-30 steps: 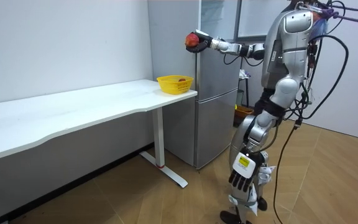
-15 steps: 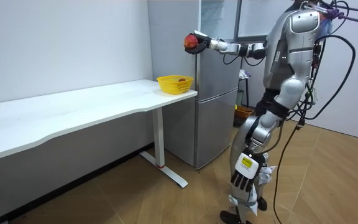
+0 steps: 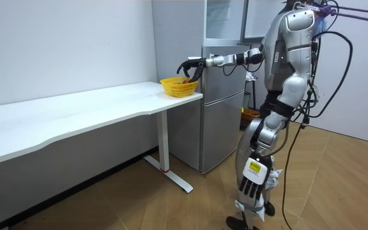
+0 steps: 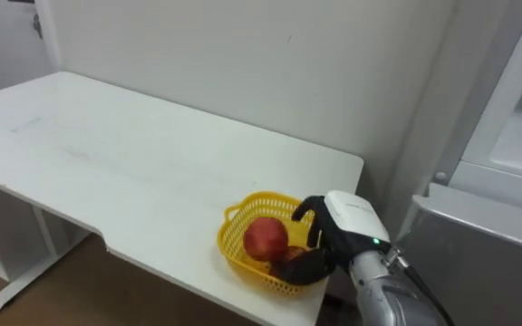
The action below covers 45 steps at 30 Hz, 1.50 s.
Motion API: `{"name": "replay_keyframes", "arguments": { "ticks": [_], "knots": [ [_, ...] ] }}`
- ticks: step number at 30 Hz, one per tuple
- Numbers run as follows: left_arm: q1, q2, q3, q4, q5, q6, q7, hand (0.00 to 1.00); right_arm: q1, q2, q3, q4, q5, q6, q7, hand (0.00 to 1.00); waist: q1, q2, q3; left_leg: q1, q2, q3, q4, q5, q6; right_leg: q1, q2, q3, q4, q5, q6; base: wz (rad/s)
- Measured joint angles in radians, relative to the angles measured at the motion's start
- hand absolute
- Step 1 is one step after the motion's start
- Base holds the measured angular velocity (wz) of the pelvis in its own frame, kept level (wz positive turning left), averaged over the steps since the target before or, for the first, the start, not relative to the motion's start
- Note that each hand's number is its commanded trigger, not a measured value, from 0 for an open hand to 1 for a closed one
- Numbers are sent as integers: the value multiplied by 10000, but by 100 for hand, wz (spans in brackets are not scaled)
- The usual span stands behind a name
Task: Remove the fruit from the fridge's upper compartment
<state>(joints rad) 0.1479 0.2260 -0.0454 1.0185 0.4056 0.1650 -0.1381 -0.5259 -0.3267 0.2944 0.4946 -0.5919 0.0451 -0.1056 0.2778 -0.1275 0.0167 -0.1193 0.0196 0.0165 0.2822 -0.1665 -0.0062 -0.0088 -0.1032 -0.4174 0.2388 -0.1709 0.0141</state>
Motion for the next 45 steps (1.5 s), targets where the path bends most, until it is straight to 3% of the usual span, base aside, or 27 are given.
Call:
{"name": "replay_keyframes", "arguments": {
  "ticks": [6, 32, 37, 45],
  "knots": [
    [-232, -7, 3, 62, -1, -70, 48, 0, -5, 3, 2, 44, 127, 1, 0, 0, 17, -20, 12, 89, -4, 3, -232, -9, 4, 41, 7, 18, -25, -12, 20, 1],
    [-188, -7, -16, 273, 7, -51, -10, 0, -7, 3, -15, 43, 537, -9, -7, 0, 3, -67, 18, 80, -11, 28, -221, -4, 5, 19, 4, 55, -24, -14, 24, 0],
    [-197, -46, 177, 252, 37, -30, -42, 0, 38, 19, -131, -899, 659, 137, -7, 0, -52, 9, 56, 66, 3, 117, -240, -6, 7, -43, 1, 91, -26, -14, 24, -3],
    [-189, -156, 231, 260, 12, 21, 241, 0, 37, 61, -509, -2308, 1007, 178, -304, 0, -367, 291, 37, 228, 11, 128, -280, -8, 7, 124, 5, 51, -28, -14, 25, 1]
  ]
}}
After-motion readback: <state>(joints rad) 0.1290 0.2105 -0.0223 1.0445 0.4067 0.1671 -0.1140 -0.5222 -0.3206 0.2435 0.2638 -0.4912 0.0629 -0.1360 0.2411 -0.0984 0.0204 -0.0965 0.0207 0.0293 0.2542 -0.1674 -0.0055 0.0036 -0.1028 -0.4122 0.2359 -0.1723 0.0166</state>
